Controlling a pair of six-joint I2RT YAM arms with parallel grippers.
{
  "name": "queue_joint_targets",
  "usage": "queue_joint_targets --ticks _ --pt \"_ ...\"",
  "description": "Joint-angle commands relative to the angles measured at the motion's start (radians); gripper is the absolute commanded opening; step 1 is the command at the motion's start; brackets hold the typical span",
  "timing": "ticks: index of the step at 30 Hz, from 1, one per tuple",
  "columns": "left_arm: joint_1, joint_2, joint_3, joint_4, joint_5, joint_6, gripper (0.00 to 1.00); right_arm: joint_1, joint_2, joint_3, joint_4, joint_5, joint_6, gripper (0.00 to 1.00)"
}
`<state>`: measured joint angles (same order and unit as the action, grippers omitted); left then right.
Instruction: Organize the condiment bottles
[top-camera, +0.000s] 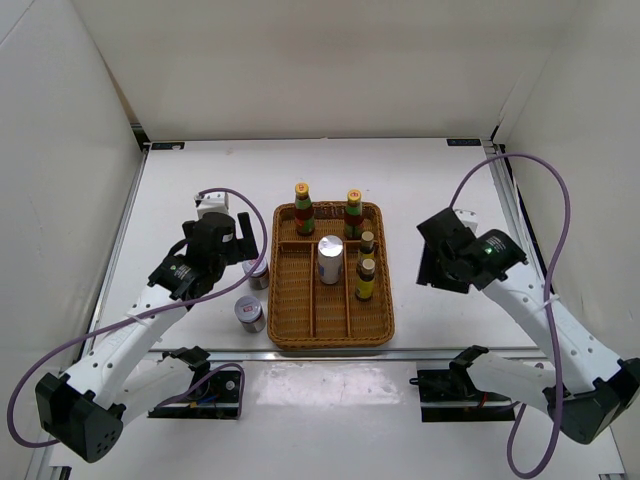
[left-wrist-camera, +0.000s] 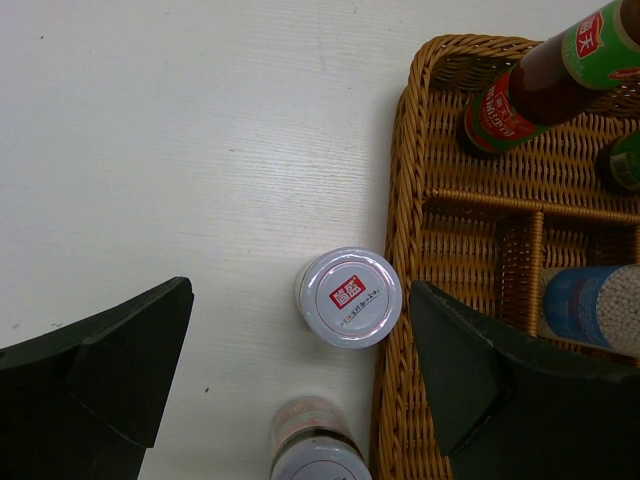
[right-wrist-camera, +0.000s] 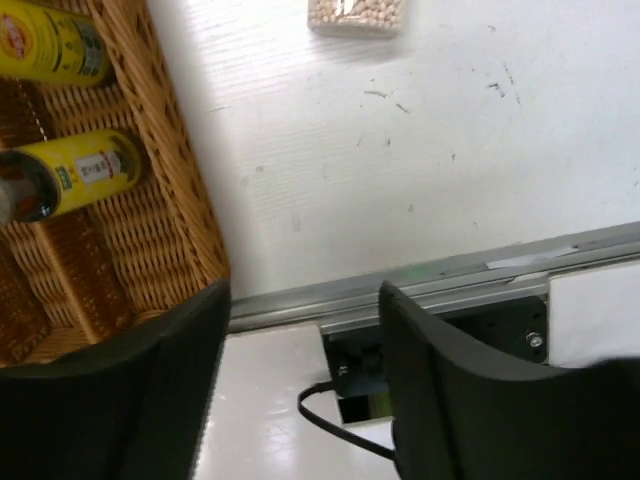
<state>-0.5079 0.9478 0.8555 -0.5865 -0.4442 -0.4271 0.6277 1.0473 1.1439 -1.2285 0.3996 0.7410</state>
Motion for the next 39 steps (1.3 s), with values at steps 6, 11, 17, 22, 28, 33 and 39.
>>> queue_joint_targets --ticks 6,11,17,22,28,33,39 --pt "-0.004 0.003 0.008 0.002 0.01 0.001 1.0 -0.13 0.162 0.134 0.135 0.093 -0.103 0.99" --pt "-0.004 0.003 0.008 0.002 0.019 0.001 1.0 -0.408 0.379 0.23 0.248 -0.149 -0.209 0.99" --pt "-0.004 0.003 0.008 0.002 0.019 0.001 1.0 -0.49 0.609 0.312 0.317 -0.203 -0.269 0.99" --pt "-0.004 0.003 0.008 0.002 0.029 -0.009 1.0 -0.511 0.753 0.347 0.331 -0.237 -0.29 0.99" --pt "-0.004 0.003 0.008 0.002 0.029 -0.009 1.0 -0.549 0.895 0.37 0.36 -0.261 -0.29 0.99" --pt "-0.004 0.014 0.008 0.002 0.029 -0.009 1.0 -0.568 0.973 0.381 0.371 -0.3 -0.301 0.97" --pt "-0.015 0.014 0.008 0.002 0.018 0.011 1.0 -0.568 0.923 0.338 0.428 -0.291 -0.33 0.33"
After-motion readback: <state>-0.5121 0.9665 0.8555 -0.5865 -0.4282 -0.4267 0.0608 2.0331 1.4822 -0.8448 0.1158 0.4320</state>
